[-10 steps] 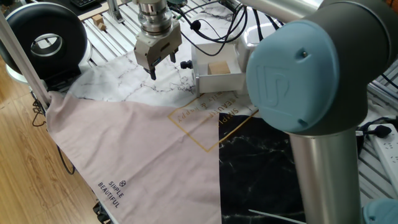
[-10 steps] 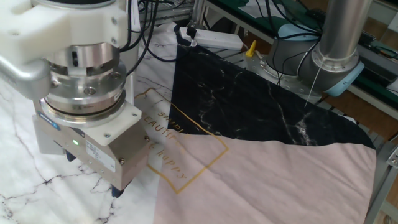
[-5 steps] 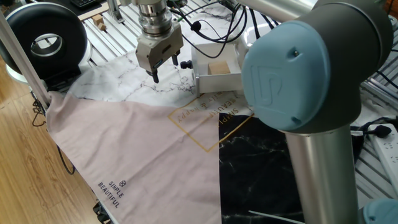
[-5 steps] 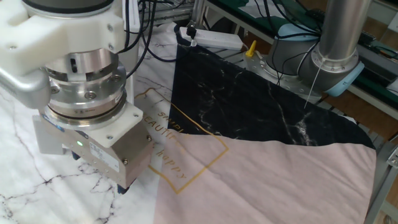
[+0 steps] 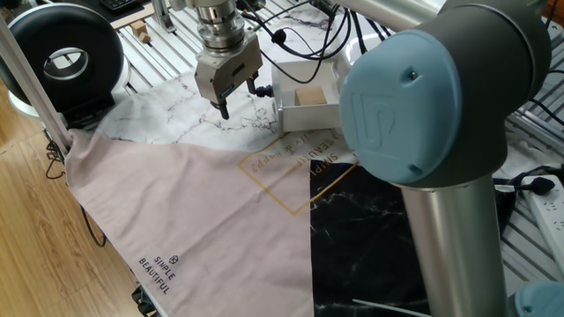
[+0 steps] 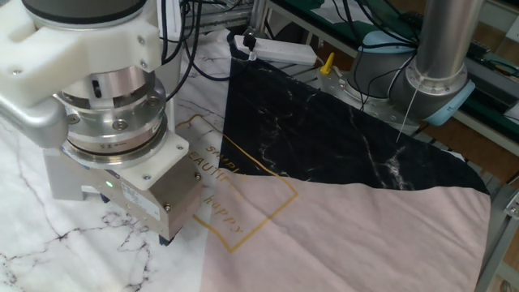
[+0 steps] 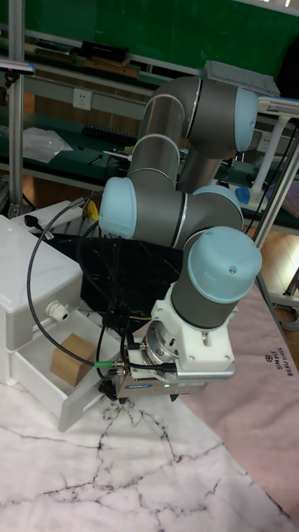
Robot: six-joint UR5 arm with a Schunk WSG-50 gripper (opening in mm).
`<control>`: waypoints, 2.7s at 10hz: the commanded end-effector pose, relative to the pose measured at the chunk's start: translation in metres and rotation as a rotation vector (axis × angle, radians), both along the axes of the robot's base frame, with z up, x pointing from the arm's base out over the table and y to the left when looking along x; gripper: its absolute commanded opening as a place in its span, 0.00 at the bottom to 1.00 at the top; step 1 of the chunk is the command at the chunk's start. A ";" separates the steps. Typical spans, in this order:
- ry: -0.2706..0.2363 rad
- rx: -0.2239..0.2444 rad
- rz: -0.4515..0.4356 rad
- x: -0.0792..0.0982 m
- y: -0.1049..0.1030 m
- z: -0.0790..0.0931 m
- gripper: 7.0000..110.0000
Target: Put things in the drawer
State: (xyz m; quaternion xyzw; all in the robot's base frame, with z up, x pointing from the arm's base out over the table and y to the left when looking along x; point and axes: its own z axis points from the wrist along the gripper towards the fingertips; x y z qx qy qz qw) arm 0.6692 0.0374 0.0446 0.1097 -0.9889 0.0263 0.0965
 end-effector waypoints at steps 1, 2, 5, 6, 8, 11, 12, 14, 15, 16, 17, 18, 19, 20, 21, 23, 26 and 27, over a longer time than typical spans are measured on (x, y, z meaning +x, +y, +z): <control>0.020 -0.005 -0.006 -0.004 -0.002 0.000 0.79; 0.023 -0.010 -0.007 -0.004 -0.003 0.001 0.79; 0.041 -0.035 -0.010 -0.009 -0.009 0.002 0.79; 0.044 -0.047 -0.012 -0.010 -0.013 0.003 0.79; 0.049 -0.061 -0.018 -0.011 -0.016 0.003 0.79; 0.056 -0.078 -0.023 -0.013 -0.022 0.004 0.79; 0.059 -0.084 -0.023 -0.014 -0.024 0.004 0.79; 0.064 -0.090 -0.022 -0.015 -0.027 0.003 0.79; 0.067 -0.091 -0.024 -0.015 -0.027 0.003 0.79; 0.074 -0.092 -0.025 -0.016 -0.028 0.002 0.79; 0.083 -0.100 -0.026 -0.018 -0.031 0.002 0.79; 0.089 -0.106 -0.027 -0.020 -0.033 0.003 0.79; 0.092 -0.109 -0.029 -0.021 -0.035 0.003 0.79; 0.095 -0.109 -0.030 -0.022 -0.036 0.002 0.79; 0.100 -0.113 -0.030 -0.023 -0.037 0.002 0.79; 0.109 -0.120 -0.032 -0.025 -0.041 0.002 0.79; 0.122 -0.146 -0.038 -0.029 -0.049 0.003 0.79; 0.124 -0.146 -0.042 -0.030 -0.051 0.003 0.79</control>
